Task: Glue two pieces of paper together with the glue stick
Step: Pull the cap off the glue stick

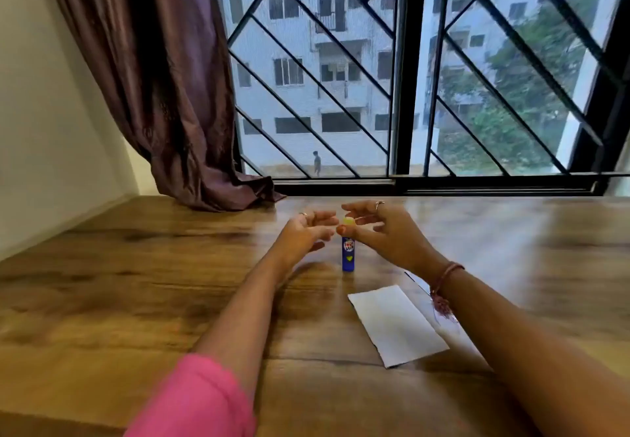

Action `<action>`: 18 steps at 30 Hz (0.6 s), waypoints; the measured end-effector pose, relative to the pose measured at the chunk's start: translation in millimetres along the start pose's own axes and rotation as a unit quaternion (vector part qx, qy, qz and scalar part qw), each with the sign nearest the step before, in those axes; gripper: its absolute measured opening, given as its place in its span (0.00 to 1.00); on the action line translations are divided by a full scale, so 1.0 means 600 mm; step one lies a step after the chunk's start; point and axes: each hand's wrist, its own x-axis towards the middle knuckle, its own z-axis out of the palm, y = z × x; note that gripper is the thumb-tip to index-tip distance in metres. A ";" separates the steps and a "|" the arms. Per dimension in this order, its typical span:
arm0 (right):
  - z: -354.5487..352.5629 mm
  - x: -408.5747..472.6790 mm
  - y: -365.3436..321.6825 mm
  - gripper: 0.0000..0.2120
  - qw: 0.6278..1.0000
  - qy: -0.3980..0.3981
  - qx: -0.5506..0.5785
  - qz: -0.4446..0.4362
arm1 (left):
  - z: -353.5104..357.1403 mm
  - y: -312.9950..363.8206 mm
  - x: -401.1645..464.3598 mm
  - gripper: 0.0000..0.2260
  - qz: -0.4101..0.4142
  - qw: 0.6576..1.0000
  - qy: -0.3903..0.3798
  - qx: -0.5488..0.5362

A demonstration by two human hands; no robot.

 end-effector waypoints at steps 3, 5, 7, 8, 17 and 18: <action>0.001 -0.003 -0.006 0.16 0.999 0.009 -0.033 -0.003 | 0.000 -0.001 -0.007 0.15 -0.002 0.994 -0.079 0.081; 0.000 -0.006 -0.007 0.15 0.999 0.019 -0.029 0.005 | 0.003 0.000 -0.012 0.17 -0.010 0.988 -0.117 0.096; -0.008 -0.006 -0.011 0.14 0.999 0.039 -0.006 0.010 | 0.008 0.004 -0.016 0.19 0.005 0.986 -0.125 0.107; -0.012 -0.005 -0.010 0.13 0.999 0.048 0.011 0.015 | 0.013 0.006 -0.016 0.19 0.024 0.987 -0.120 0.105; -0.038 -0.007 -0.028 0.12 0.979 0.041 0.196 0.025 | 0.023 0.021 -0.022 0.08 0.111 0.985 -0.105 0.074; -0.040 -0.006 -0.029 0.12 0.980 0.040 0.192 0.021 | 0.023 0.024 -0.022 0.09 0.111 0.985 -0.112 0.066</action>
